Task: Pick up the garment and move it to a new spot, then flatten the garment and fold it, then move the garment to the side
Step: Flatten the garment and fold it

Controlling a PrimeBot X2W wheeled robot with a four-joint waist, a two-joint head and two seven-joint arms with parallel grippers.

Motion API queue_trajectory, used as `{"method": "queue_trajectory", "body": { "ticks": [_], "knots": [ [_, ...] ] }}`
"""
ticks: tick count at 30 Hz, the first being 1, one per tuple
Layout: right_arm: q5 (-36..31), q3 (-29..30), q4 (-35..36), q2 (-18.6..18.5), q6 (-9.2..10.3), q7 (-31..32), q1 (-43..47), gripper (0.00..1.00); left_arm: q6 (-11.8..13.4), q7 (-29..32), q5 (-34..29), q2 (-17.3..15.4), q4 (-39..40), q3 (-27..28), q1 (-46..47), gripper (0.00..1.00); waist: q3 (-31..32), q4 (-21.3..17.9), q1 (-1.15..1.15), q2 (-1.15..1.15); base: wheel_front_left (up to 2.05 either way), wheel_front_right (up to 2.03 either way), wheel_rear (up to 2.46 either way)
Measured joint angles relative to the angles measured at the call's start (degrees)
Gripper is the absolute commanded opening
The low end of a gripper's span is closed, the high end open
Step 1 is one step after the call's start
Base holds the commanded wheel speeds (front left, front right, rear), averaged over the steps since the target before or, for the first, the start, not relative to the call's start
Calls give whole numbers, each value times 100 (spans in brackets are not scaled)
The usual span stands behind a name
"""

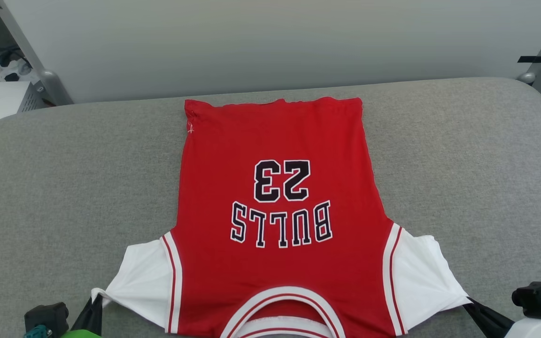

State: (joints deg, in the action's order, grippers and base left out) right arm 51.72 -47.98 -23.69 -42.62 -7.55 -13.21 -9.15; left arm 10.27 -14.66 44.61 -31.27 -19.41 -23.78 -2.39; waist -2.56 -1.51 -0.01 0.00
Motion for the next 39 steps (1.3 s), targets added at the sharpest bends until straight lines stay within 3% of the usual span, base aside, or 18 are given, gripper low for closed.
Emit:
{"method": "queue_trajectory", "body": {
  "ticks": [3, 4, 5, 6, 9, 14, 19, 23, 26, 32, 33, 36, 39],
  "knots": [
    [-129, 315, 87, 85, 0, 46, 185, 0, 3, 0, -46, 44, 40, 44, -69, 0, 10, 7, 0, 0, 0, 0, 0],
    [-166, 419, 104, 118, 0, 63, 221, 35, 4, 0, -76, 52, 64, 57, -83, 0, 9, 10, 0, 0, 0, 0, 0],
    [-218, 550, 131, 155, 0, 88, 265, 63, 5, 0, -115, 65, 100, 69, -91, 0, 5, 18, 0, 0, 0, 0, 0],
    [-326, 684, 186, 179, 0, 86, 296, 100, 7, 0, -163, 77, 137, 73, -94, 0, -2, 24, 0, 0, 0, 0, 0],
    [-657, 1234, 370, 201, 1, 79, 317, 100, 8, 0, -300, 96, 211, 60, -85, 0, -35, 70, 0, 0, 0, 0, 0],
    [-973, 2463, 1250, 199, 1, 258, 281, 100, 27, 0, -412, 114, 397, 60, 0, 0, -140, 141, 0, 0, 0, 0, 0],
    [-1307, 3741, 2138, 92, 2, 936, -274, 100, 64, 0, -628, 204, 595, 35, 250, 0, -307, 267, 0, 0, 0, 0, 0],
    [-1471, 4243, 2524, 79, 2, 1759, -1093, 100, 64, 0, -801, 368, 738, -5, 546, 0, -479, 459, 1, 0, 0, 0, 0],
    [-1563, 4295, 2582, 60, 2, 2480, -1825, 100, 63, 0, -968, 514, 823, -31, 759, 0, -652, 624, 0, 0, 0, 0, 0],
    [-1385, 3755, 2131, -89, 2, 4286, -3389, 100, 63, 0, -1319, 880, 1091, -5, 1085, 0, -1104, 955, 1, 0, 0, 0, 0],
    [-1139, 3470, 1584, -83, 2, 5451, -4029, 100, 56, 0, -1490, 1092, 1225, 26, 1155, 0, -1361, 1122, 1, 0, 0, 0, 0],
    [-995, 3276, 1010, -85, 2, 6545, -4630, 100, 47, 0, -1685, 1333, 1332, 63, 1261, 0, -1653, 1302, 2, 0, 0, 0, 0],
    [-1018, 3254, 605, -10, 2, 7096, -5176, 100, 0, 0, -1857, 1547, 1478, 136, 1348, 0, -1939, 1468, 2, 0, 0, 0, 0]
  ]
}}
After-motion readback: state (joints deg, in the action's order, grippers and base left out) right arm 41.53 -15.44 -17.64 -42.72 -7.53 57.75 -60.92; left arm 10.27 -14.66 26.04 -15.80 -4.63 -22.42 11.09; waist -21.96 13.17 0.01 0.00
